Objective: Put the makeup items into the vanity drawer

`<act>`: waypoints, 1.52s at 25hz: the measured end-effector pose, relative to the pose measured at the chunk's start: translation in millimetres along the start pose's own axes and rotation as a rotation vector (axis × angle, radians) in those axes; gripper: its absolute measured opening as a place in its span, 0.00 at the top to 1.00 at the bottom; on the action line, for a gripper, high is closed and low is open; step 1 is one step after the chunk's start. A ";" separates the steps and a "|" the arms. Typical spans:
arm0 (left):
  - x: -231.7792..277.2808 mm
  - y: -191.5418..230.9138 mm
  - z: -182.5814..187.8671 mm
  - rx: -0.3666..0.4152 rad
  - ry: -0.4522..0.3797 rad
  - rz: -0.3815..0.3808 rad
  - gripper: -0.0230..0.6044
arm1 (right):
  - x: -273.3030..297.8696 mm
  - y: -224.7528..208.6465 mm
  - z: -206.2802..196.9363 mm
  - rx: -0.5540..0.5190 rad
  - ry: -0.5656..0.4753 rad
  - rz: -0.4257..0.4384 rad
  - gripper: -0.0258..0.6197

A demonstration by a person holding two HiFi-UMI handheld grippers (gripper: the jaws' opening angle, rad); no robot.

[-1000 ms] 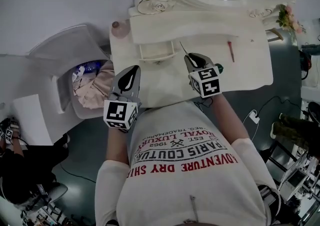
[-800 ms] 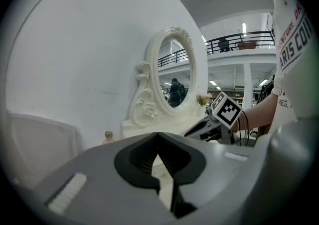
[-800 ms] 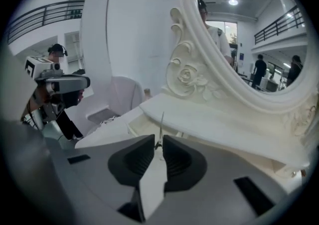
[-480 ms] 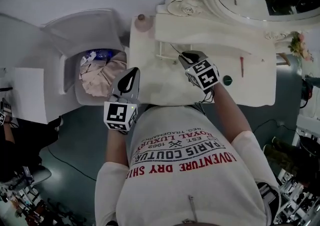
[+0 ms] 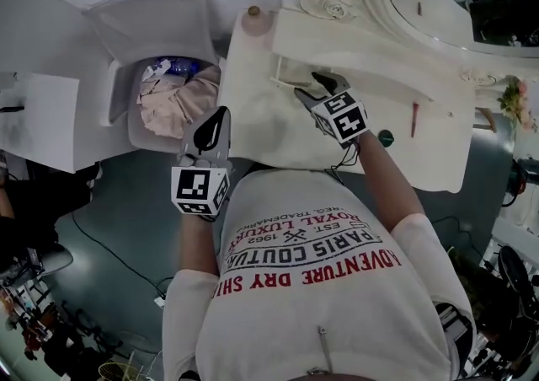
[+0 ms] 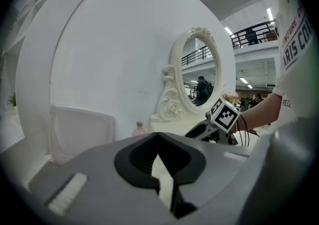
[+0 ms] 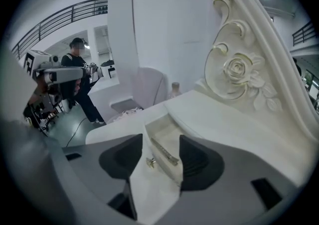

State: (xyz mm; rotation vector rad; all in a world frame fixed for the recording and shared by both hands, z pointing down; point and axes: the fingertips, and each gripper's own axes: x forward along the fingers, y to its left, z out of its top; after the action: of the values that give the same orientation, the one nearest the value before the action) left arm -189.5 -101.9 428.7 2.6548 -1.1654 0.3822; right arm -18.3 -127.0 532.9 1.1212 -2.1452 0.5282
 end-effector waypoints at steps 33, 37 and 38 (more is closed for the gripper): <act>137.6 -222.6 6.4 0.127 0.104 -0.517 0.95 | -157.4 -91.2 -264.6 0.501 0.159 -0.325 0.63; 136.0 -223.2 -1.9 0.128 0.133 -0.518 0.95 | -154.1 -96.8 -272.7 0.506 0.191 -0.349 0.63; 135.6 -222.8 -3.9 0.127 0.139 -0.516 0.95 | -154.4 -99.2 -274.0 0.502 0.201 -0.364 0.63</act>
State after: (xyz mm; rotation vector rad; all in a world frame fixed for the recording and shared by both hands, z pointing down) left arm 63.9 -46.2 455.1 2.8467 -0.3994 0.5419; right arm 228.2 72.9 622.4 1.6087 -1.6214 0.9901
